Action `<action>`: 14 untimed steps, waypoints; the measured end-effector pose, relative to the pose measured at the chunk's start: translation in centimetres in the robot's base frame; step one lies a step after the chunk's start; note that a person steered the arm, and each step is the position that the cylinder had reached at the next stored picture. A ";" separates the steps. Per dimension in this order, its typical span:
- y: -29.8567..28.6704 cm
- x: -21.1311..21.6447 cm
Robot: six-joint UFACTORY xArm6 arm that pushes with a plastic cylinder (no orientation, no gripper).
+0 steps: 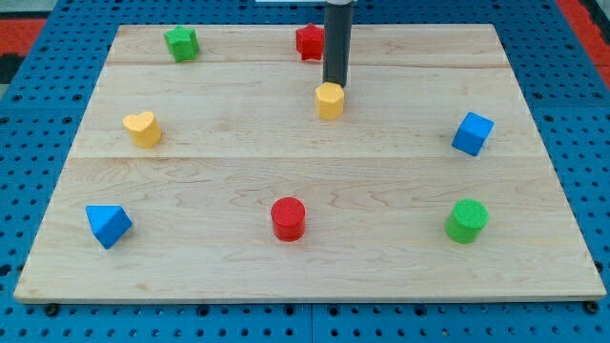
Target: Move blue cube to the top right of the yellow hexagon
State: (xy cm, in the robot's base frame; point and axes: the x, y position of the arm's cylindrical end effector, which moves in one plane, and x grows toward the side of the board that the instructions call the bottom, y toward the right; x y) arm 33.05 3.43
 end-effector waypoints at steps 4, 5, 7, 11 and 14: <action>6.5 3.9; 13.5 1.5; 21.3 3.5; 17.0 8.0; 11.5 7.3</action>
State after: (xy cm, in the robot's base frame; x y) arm 40.31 14.96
